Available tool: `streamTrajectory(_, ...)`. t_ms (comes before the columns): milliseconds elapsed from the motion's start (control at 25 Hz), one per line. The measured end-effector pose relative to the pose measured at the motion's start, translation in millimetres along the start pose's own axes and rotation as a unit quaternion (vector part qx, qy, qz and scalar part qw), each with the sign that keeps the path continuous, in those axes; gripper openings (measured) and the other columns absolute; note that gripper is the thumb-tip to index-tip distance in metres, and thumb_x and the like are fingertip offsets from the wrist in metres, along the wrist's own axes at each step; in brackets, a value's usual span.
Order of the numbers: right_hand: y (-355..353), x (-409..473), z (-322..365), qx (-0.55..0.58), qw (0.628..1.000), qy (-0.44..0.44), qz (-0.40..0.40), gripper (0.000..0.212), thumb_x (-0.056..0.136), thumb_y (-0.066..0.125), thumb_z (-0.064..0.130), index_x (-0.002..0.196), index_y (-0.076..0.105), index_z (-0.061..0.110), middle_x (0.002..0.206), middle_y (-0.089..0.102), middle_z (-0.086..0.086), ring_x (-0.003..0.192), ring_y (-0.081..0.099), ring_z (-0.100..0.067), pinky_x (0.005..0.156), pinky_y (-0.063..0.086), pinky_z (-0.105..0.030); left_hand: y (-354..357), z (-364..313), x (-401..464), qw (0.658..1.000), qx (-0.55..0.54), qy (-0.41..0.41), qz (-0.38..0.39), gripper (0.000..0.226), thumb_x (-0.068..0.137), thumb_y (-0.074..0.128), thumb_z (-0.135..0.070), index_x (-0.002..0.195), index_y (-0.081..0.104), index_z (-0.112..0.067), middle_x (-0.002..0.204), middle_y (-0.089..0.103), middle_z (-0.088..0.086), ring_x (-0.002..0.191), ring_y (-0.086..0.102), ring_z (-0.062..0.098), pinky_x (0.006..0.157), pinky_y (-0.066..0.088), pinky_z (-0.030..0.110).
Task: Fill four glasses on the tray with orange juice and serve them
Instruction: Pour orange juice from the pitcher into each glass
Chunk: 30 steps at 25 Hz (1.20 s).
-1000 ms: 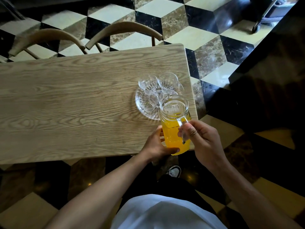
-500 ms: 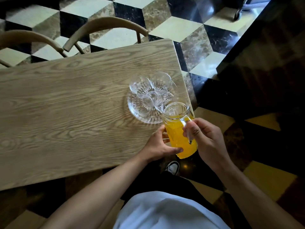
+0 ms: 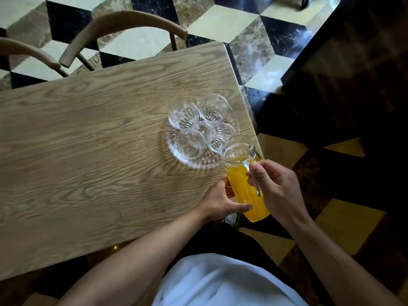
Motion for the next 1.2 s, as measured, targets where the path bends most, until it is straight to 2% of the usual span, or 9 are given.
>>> streamTrajectory(160,6,7,3,-0.015,1.000,0.018,-0.003,0.036,0.095,0.059,0.039,0.082,0.074,0.009,0.071,0.070,0.005,0.067,0.068,-0.003,0.059,0.048,-0.014,-2,-1,2,0.999,-0.037,0.001,0.025,0.072,0.060,0.099,-0.039,0.122,0.064,-0.030,0.119,0.078,0.001,0.111,0.075,0.018,0.104,0.057,0.051)
streamTrajectory(360,13,14,7,-0.032,0.999,0.035,-0.020,0.031,0.098,0.062,0.032,0.080,0.074,0.010,0.067,0.069,0.005,0.062,0.066,0.000,0.056,0.049,-0.018,-7,-7,5,0.996,-0.071,0.006,0.049,0.059,0.063,0.098,-0.029,0.112,0.068,-0.043,0.115,0.080,0.004,0.110,0.077,0.025,0.103,0.058,0.053)
streamTrajectory(520,16,19,11,-0.055,0.996,0.054,-0.037,0.033,0.098,0.063,0.035,0.079,0.075,0.011,0.066,0.070,0.002,0.064,0.068,-0.008,0.063,0.058,-0.036,-7,-7,6,0.993,-0.097,-0.003,0.064,0.058,0.069,0.096,-0.010,0.116,0.067,-0.026,0.116,0.079,0.010,0.105,0.078,0.025,0.098,0.061,0.049)
streamTrajectory(600,16,21,13,-0.069,0.995,0.056,-0.036,0.035,0.098,0.062,0.039,0.078,0.075,0.013,0.067,0.071,0.001,0.065,0.069,-0.012,0.064,0.058,-0.040,-7,-8,6,0.993,-0.099,-0.009,0.070,0.061,0.072,0.095,-0.006,0.124,0.065,-0.015,0.117,0.078,0.014,0.101,0.077,0.019,0.090,0.063,0.036)
streamTrajectory(680,15,23,15,-0.081,0.994,0.062,-0.036,0.035,0.098,0.062,0.040,0.078,0.075,0.015,0.068,0.072,0.000,0.067,0.071,-0.014,0.064,0.059,-0.041,-6,-9,6,0.992,-0.106,-0.016,0.070,0.066,0.072,0.095,-0.009,0.129,0.062,-0.007,0.118,0.077,0.015,0.102,0.077,0.021,0.090,0.062,0.035)
streamTrajectory(840,14,29,21,-0.107,0.991,0.067,-0.036,0.035,0.100,0.061,0.038,0.075,0.074,0.016,0.067,0.072,0.000,0.065,0.070,-0.016,0.061,0.055,-0.041,-1,-9,6,0.989,-0.136,-0.025,0.057,0.071,0.068,0.097,-0.018,0.130,0.062,-0.009,0.119,0.078,0.014,0.109,0.076,0.030,0.101,0.060,0.053)
streamTrajectory(1000,16,34,27,-0.131,0.988,0.069,-0.032,0.036,0.100,0.061,0.037,0.074,0.073,0.016,0.066,0.071,0.000,0.065,0.069,-0.021,0.059,0.055,-0.046,3,-12,4,0.984,-0.165,-0.028,0.063,0.066,0.073,0.094,-0.007,0.130,0.062,-0.010,0.121,0.077,0.016,0.112,0.076,0.031,0.103,0.058,0.054)
streamTrajectory(1120,15,38,29,-0.138,0.987,0.077,-0.021,0.037,0.100,0.060,0.037,0.074,0.073,0.014,0.066,0.072,0.001,0.065,0.070,-0.021,0.060,0.057,-0.047,5,-17,3,0.983,-0.172,-0.022,0.062,0.055,0.076,0.092,-0.002,0.120,0.067,-0.022,0.119,0.078,0.014,0.111,0.076,0.031,0.101,0.059,0.051)
streamTrajectory(1200,14,40,30,-0.145,0.986,0.078,-0.012,0.037,0.100,0.060,0.038,0.075,0.074,0.013,0.067,0.072,0.002,0.066,0.071,-0.018,0.063,0.058,-0.047,6,-18,2,0.983,-0.175,-0.024,0.055,0.051,0.076,0.092,-0.003,0.116,0.068,-0.025,0.118,0.079,0.013,0.110,0.076,0.031,0.101,0.059,0.052)
Point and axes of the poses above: each hand's wrist, its own x-axis towards the middle knuckle, its own y-axis out of the palm, z = x × y, the point moved 1 cm from there along x, towards the middle knuckle
